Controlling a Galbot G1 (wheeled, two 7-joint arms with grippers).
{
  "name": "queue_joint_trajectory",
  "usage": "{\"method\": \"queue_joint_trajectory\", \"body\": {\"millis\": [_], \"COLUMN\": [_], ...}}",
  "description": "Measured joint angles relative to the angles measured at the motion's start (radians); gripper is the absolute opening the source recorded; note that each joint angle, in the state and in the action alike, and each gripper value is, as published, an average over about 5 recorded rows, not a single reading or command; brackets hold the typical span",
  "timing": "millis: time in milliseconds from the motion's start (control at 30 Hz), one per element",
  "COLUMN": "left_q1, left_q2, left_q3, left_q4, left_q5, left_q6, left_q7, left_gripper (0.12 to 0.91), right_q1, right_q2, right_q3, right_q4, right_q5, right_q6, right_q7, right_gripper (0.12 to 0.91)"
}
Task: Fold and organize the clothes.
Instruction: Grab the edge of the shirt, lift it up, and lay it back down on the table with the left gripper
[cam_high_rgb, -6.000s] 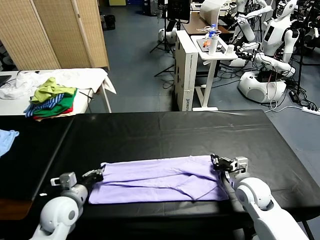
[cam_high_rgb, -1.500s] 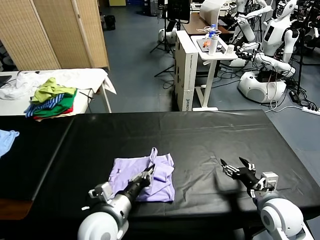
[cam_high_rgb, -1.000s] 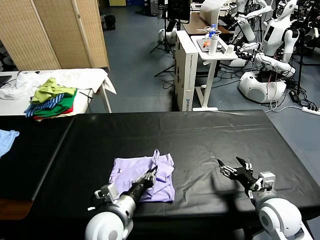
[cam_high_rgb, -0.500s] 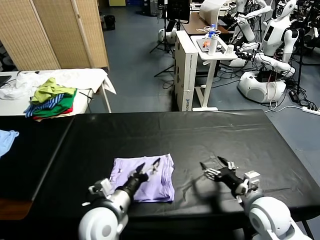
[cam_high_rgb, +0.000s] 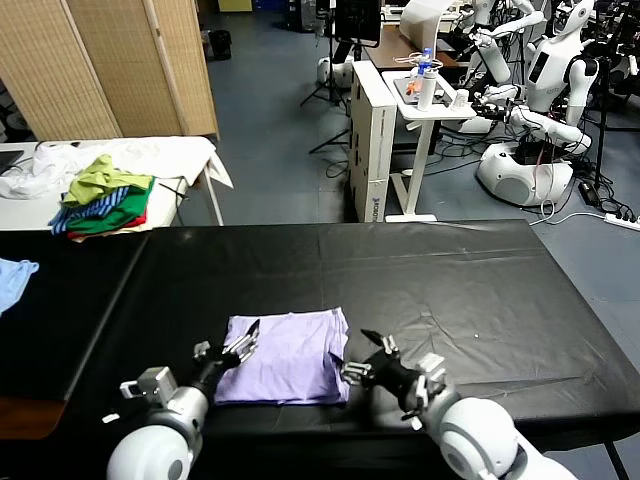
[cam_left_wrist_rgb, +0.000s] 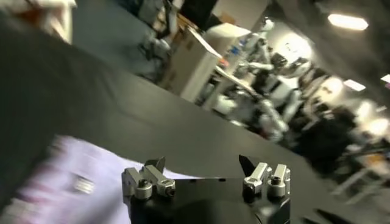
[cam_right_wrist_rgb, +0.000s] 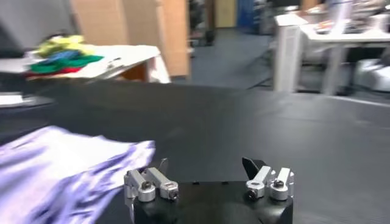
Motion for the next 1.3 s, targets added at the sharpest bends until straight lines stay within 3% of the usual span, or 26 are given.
{"method": "queue_joint_trajectory", "body": {"millis": [267,500,933,1200,1300], "left_q1": [0.020,0.033,0.037,0.051,0.053], "left_q2": [-0.014,-0.033,-0.100,-0.130,-0.134], "left_q3": [-0.036,-0.065,-0.106,-0.113,-0.117], "left_q4": [0.024,0.050,0.135,0.160,0.162], "left_q5": [0.049,0.061,0.067,0.056,0.029], "left_q6": [-0.029,-0.051,-0.105,-0.127,-0.129], "left_q7": [0.014,0.047,0.130,0.143,0.142], "left_gripper": [0.907,0.907,0.907,0.907,0.870], "right_q1": [0.010,-0.028,-0.128,-0.133,-0.135], "right_q2": [0.001,0.022,0.042,0.038,0.035], "right_q3": [-0.047,0.014,0.260,0.317,0.324], "right_q4": [-0.043,-0.015,0.031,0.027,0.023], "right_q5": [-0.138,-0.070,0.026,0.036,0.036], "right_q6": [-0.043,-0.011,-0.006,-0.006,-0.005], "right_q7": [0.015,0.013,0.009,0.008,0.008], "right_gripper": [0.907,0.907,0.907,0.907,0.907]}}
